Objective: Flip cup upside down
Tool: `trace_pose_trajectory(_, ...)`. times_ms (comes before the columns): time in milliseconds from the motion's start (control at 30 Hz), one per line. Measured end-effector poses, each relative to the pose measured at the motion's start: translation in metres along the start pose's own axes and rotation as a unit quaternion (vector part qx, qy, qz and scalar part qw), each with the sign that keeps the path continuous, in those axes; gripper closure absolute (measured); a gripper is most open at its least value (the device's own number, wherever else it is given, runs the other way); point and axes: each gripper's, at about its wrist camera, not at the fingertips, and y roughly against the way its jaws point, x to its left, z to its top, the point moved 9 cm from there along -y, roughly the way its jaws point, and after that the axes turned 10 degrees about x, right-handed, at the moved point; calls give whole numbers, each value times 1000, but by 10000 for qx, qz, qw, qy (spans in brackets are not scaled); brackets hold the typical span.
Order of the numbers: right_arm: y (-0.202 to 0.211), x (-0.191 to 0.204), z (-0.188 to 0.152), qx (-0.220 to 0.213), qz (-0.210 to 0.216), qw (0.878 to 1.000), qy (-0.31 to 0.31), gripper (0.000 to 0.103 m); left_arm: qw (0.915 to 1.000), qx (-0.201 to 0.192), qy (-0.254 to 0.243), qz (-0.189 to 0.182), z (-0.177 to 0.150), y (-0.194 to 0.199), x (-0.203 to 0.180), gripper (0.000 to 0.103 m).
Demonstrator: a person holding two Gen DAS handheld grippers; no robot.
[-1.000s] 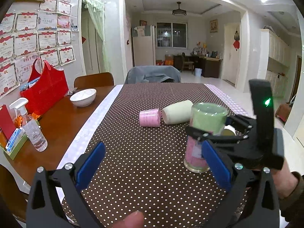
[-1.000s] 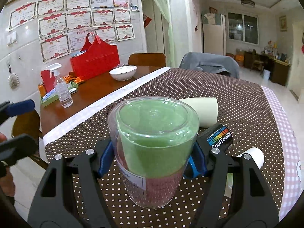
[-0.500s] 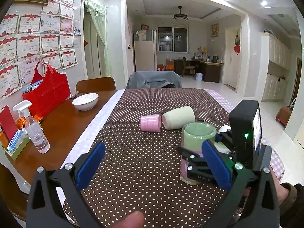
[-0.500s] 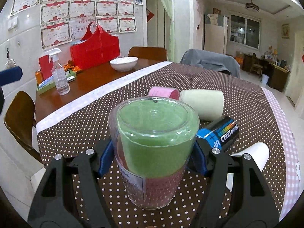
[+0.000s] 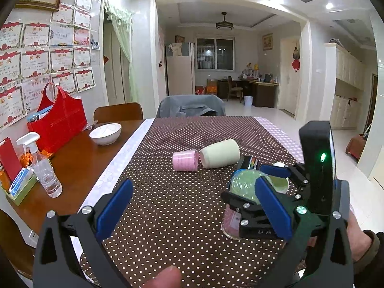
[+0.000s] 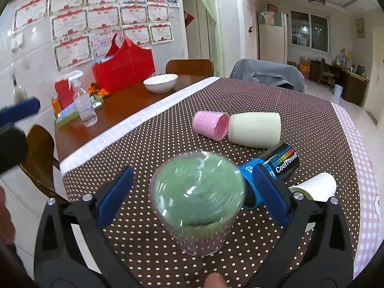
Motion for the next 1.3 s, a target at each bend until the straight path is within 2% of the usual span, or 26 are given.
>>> trace_pose_trajectory(233,31,-1,16,-226,109,9993,-290,6,9999,-119,-46,-25,5,10,-3,4)
trace_pose_trajectory(600,63,-27,22,-390,-291,9956,-803,6,9987,-482,-53,-175,18,42,-11,4)
trace_pose_trajectory(900,116,-49,20,-620,-728,9883,-1191,6,9979,-613,-66,-177,22,55,-18,4)
trace_pose_trajectory(1067,154,-50,17,-843,-876,9841,-1293,6,9975,-682,-62,-144,26,66,-22,4)
trace_pose_trajectory(1300,185,-37,8,-988,-1149,9813,-1186,6,9974,-723,27,6,32,81,-20,4)
